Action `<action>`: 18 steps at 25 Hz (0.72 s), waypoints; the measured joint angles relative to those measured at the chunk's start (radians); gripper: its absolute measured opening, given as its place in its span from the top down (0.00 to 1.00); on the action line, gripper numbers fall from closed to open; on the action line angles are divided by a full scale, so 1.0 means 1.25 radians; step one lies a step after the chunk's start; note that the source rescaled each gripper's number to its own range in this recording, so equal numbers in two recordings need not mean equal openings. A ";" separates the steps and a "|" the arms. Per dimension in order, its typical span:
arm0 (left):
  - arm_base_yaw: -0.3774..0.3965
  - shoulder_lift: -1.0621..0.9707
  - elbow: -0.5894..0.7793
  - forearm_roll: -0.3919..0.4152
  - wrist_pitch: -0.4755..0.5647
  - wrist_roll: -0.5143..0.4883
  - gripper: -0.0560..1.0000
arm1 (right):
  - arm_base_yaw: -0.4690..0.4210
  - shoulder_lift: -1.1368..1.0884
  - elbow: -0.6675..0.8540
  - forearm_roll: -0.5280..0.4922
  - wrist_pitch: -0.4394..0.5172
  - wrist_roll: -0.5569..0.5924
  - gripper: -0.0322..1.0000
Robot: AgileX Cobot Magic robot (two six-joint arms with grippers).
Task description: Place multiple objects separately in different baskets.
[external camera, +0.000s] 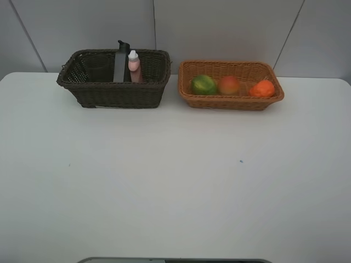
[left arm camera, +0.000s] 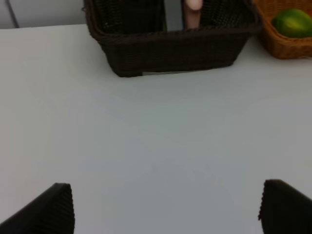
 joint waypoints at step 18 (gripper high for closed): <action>0.122 0.000 0.000 0.000 0.000 0.002 0.02 | -0.154 0.000 0.000 0.000 0.000 0.000 0.01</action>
